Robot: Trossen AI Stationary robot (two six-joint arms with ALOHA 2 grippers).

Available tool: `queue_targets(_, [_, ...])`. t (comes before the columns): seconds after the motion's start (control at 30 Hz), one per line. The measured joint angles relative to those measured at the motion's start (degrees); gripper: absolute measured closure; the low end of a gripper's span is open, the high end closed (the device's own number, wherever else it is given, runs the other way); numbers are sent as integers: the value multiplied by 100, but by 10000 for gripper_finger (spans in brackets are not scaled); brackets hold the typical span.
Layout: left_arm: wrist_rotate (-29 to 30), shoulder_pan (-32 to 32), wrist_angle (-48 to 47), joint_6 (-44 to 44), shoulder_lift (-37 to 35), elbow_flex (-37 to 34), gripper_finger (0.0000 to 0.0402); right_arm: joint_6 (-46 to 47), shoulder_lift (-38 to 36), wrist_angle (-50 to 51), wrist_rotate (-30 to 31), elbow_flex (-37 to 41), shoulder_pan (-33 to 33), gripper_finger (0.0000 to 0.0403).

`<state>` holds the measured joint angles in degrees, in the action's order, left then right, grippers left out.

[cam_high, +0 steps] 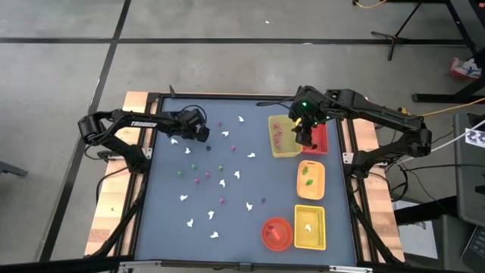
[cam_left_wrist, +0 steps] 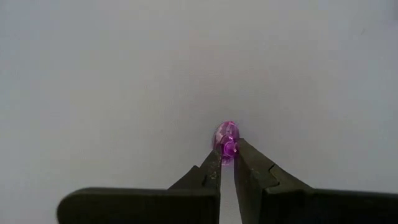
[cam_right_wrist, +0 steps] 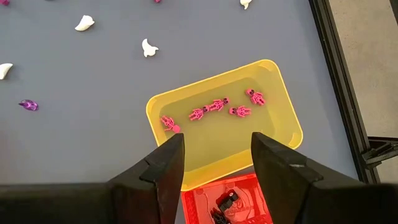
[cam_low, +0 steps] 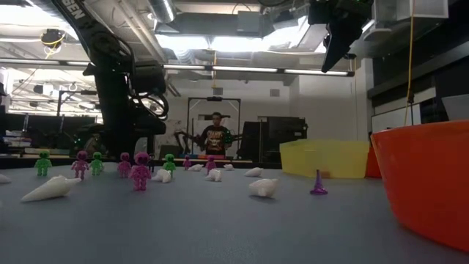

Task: Sort Halloween decoration
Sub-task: Put the violet witch hat toy into the orange bin

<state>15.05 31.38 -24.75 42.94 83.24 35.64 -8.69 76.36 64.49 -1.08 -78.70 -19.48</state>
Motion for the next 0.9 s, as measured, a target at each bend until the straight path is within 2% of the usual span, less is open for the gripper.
queue_targets(0.47, [-285,-4,54,-48,2,106,390,1,1,0,0,0,2,219])
queue_targets(0.7, [-329,-22,85,-398,2,633,391,0,0,0,0,0,0,219])
queue_targets(0.9, [-633,-244,94,-603,2,1239,391,1,2,2,0,0,0,219])
